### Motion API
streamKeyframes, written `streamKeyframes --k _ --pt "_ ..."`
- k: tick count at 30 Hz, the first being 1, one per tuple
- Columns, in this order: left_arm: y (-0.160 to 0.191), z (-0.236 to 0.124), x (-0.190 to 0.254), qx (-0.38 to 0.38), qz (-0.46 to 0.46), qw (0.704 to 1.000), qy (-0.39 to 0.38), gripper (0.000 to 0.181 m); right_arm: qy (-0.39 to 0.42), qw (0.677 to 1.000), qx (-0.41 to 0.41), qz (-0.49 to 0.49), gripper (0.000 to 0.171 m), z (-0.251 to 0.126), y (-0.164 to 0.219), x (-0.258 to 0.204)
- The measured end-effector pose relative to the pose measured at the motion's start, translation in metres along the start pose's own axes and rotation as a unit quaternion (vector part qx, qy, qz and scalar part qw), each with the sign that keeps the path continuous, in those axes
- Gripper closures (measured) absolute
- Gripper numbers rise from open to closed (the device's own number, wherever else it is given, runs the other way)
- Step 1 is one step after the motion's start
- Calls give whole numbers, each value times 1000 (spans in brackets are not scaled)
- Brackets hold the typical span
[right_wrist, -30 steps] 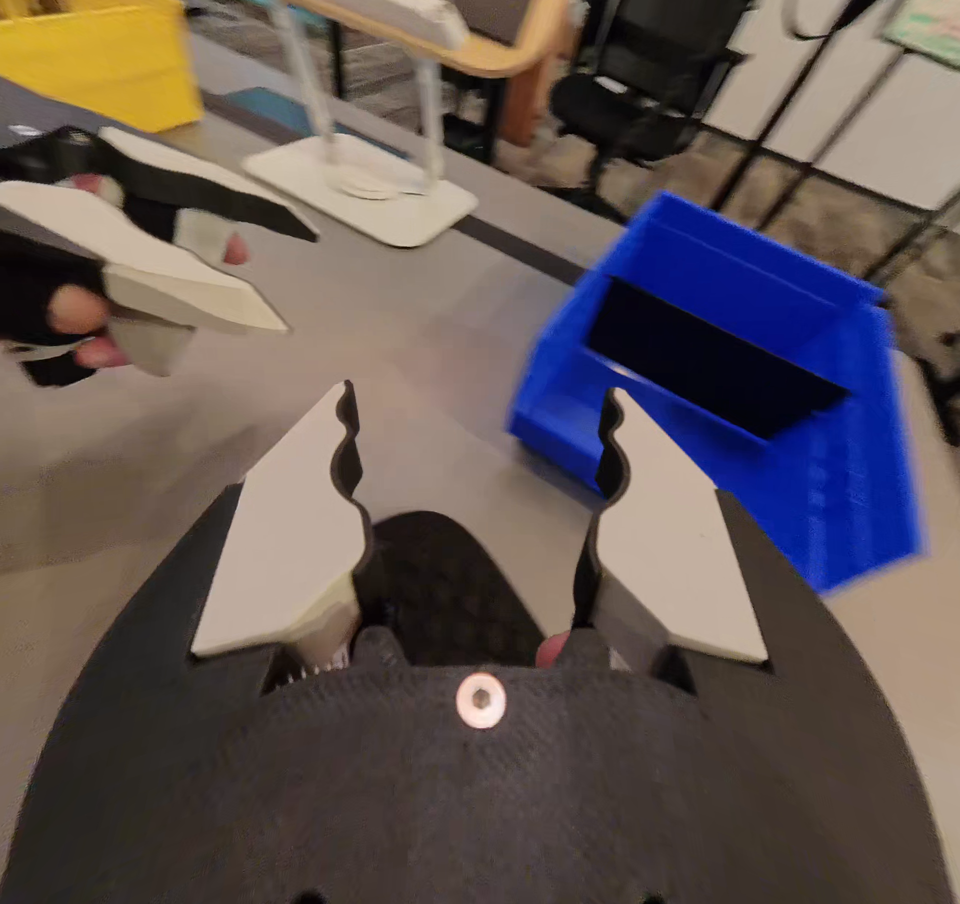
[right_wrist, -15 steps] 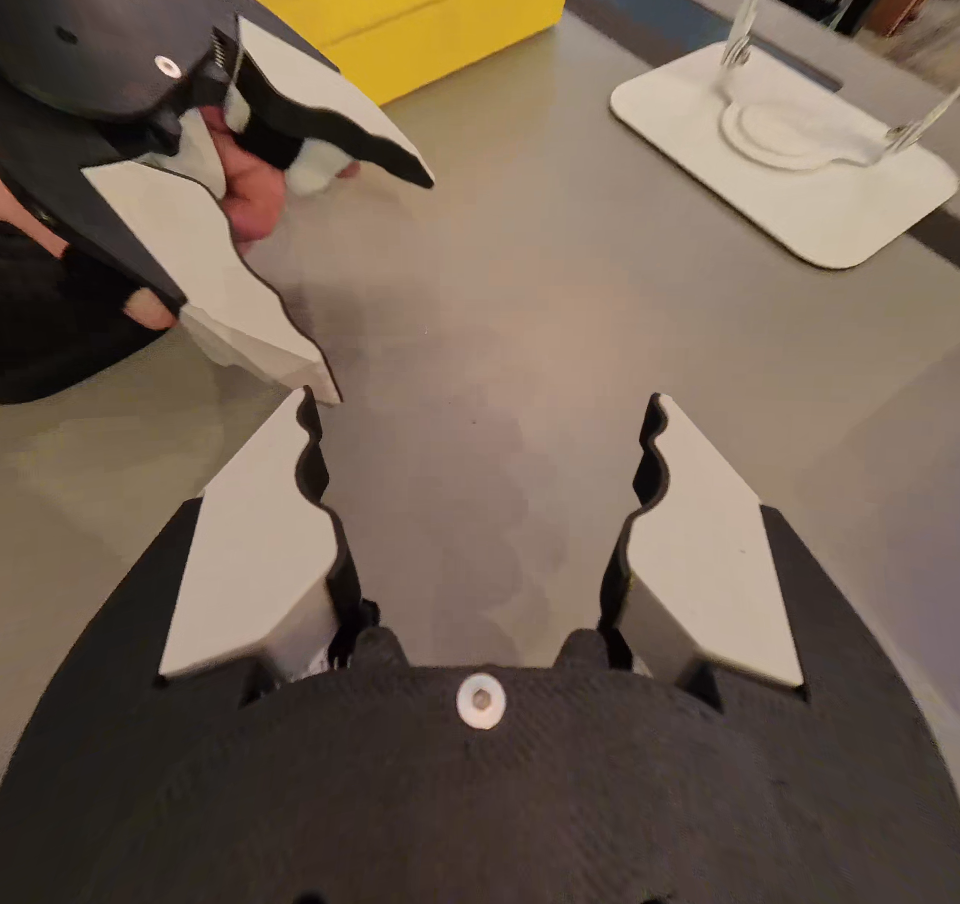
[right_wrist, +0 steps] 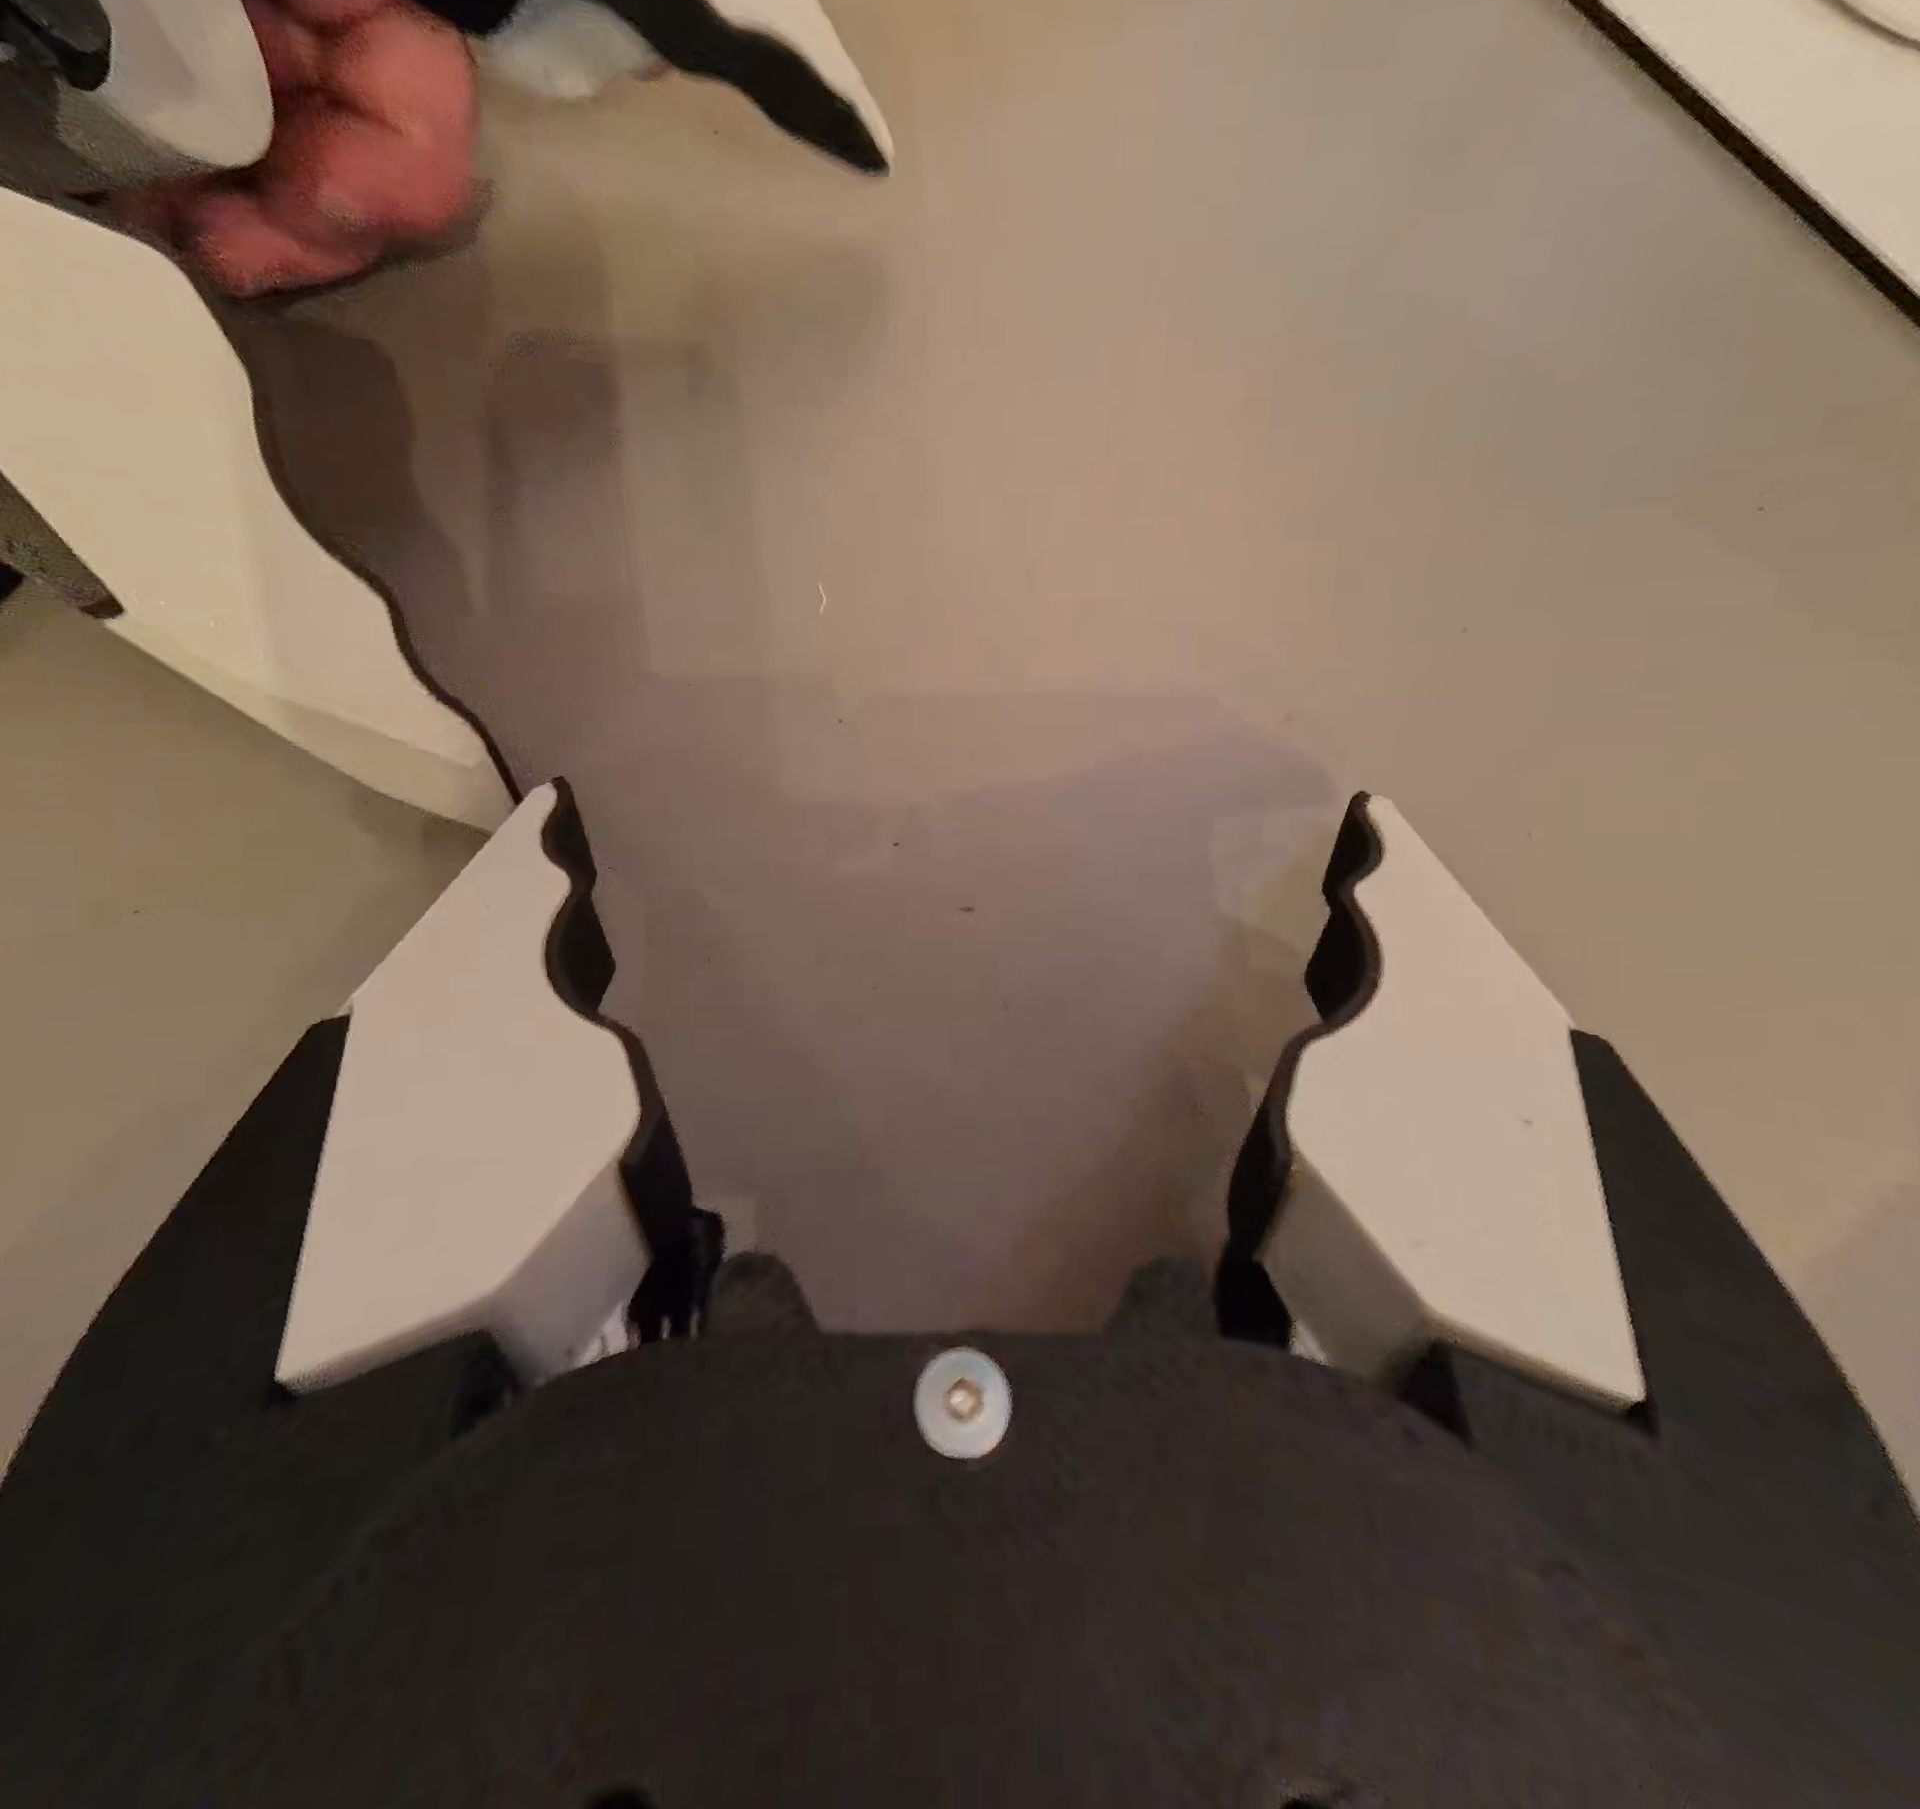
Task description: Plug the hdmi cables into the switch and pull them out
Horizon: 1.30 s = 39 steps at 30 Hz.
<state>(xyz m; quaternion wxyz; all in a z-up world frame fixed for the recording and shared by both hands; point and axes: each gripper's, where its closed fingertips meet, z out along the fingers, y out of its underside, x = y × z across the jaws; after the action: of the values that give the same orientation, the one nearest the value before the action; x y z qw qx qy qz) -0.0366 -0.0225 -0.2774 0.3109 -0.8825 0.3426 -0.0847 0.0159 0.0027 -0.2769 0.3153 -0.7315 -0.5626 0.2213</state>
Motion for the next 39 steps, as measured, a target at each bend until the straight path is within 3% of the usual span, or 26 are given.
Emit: streamKeyframes --k 3,5,7,10,18,20,24,27,28,32,33,35,39 --pt "2 2 16 -18 25 999 42 36 -2 1000 -4 5 34 1 1 0" --pt "2 1 19 -14 32 998 44 36 -8 1000 -6 9 34 1 2 -3" --pt "1 0 21 -8 36 999 39 38 -20 1000 -13 -1 21 1 5 -11" --pt "0 -1 22 -1 39 999 35 40 -17 1000 -15 1 21 0 6 -13" --pt "13 -3 17 -24 -26 999 19 35 -2 1000 -14 6 19 -1 7 -11" --pt "14 -3 18 -23 -25 999 20 35 2 1000 -9 -1 19 -2 6 -13" --pt "13 -2 19 -24 -19 999 25 35 2 999 2 -45 43 -8 -1 -23" --pt "12 -2 18 -22 -20 999 25 35 4 997 -6 -75 45 -21 -5 -26" --pt "12 -2 16 -21 -22 999 24 35 -20 997 -5 -78 38 -27 -5 -34" --pt "7 2 8 -21 -36 999 14 35 -65 991 47 -110 79 -39 -26 -63" --pt "5 3 8 -21 -36 999 14 35 -62 990 57 -115 91 -36 -32 -68" --pt "3 5 8 -22 -34 999 15 35 -58 991 47 -110 98 -24 -34 -72" --pt "2 6 5 -16 -31 999 17 36 -105 984 66 -125 137 -11 -35 -97"
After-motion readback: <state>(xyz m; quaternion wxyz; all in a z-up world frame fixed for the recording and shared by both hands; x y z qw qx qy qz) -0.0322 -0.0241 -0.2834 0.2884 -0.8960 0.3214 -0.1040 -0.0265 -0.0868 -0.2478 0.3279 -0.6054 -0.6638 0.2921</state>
